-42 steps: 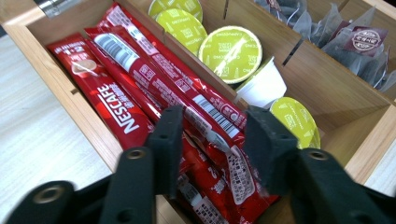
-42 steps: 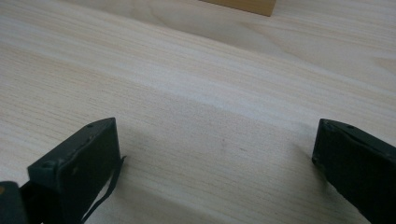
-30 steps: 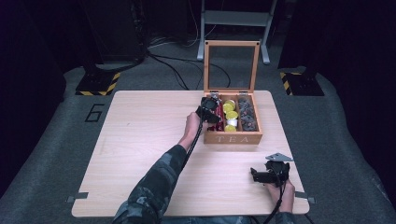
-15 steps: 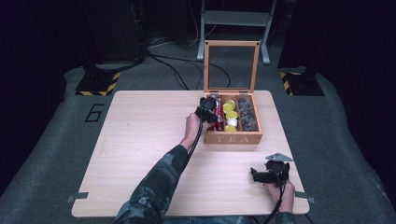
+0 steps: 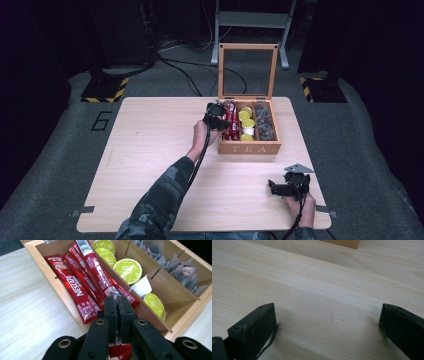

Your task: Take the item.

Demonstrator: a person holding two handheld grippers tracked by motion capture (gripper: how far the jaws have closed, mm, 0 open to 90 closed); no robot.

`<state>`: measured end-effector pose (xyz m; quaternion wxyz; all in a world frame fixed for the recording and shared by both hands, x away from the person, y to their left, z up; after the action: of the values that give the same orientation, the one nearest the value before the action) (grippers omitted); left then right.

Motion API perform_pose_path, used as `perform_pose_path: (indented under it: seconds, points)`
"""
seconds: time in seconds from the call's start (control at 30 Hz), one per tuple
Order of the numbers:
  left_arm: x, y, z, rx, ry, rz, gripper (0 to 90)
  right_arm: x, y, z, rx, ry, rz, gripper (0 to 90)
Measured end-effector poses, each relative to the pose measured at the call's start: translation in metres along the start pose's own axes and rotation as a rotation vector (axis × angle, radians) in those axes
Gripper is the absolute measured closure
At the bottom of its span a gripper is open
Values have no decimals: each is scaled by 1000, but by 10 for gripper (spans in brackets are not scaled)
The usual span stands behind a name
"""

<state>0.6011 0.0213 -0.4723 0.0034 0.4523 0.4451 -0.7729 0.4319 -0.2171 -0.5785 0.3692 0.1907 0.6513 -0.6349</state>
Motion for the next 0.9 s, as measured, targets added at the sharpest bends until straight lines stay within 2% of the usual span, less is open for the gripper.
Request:
perform_pose_path:
  seconds: [0.13, 0.43, 0.7, 0.9]
  points:
    - [1, -8, 1, 7, -1, 13, 869, 1, 0, 0, -7, -11, -4, 5]
    - [1, -27, 5, -3, 39, 23, 869, 1, 0, 0, -7, -11, -3, 5]
    - [4, -41, 4, -5, 49, 45, 869, 0, 0, 0, -7, -9, -2, 5]
    - [8, -52, -2, -5, 36, 57, 869, 0, 0, 0, -7, -8, -2, 5]
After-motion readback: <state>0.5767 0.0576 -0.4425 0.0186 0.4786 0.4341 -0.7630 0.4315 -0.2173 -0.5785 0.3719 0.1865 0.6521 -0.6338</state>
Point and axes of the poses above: each handheld gripper's, and its own axes: y roughly forward along the jaws, x roughly out of its underside, z roughly to its right, the point moved 7 cm from there along y, roughly forward along the jaws, and after that the axes turned 7 degrees about x, right-handed, at the moved point
